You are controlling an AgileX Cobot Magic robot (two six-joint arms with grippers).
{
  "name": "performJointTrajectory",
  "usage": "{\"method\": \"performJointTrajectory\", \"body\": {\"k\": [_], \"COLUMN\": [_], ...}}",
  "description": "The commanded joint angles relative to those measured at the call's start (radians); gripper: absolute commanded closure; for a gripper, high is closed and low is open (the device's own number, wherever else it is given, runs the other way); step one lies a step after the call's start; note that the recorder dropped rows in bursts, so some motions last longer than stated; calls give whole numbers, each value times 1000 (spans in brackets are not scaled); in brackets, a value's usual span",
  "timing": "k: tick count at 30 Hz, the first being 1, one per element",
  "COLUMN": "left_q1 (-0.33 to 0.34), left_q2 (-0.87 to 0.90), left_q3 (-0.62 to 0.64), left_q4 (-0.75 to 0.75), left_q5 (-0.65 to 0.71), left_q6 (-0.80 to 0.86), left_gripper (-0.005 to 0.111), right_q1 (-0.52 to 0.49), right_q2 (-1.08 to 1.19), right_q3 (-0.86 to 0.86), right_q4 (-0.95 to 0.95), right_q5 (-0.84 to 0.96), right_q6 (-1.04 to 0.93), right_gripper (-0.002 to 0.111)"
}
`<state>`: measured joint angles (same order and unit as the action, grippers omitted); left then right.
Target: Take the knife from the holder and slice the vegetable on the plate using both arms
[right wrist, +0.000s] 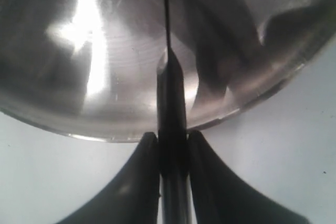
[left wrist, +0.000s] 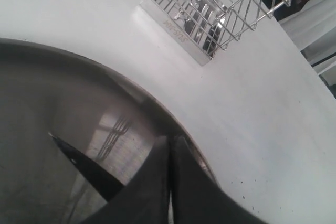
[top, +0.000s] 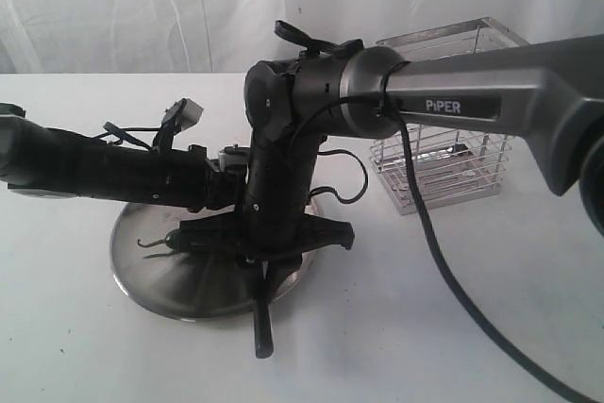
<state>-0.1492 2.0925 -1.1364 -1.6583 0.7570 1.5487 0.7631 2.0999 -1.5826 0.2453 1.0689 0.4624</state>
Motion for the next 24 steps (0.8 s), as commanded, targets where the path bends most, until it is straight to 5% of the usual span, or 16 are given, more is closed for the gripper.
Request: {"method": "performJointTrajectory", "body": {"k": [1, 11, 24], "left_q1": [-10, 153, 156], "left_q2": [-10, -10, -8], "left_q3": [-3, -4, -4], "left_q4": [-45, -86, -57], "left_q5": [36, 173, 172], "left_q6": [-17, -30, -5], "left_gripper": [107, 107, 107], "right_q1": [15, 15, 15], "right_q2": [-17, -42, -44], "right_q3": [-1, -1, -1], "right_q4": [44, 46, 38], "right_q5": [-20, -49, -44], "right_q6": [-41, -37, -2], "right_gripper": [108, 108, 108]}}
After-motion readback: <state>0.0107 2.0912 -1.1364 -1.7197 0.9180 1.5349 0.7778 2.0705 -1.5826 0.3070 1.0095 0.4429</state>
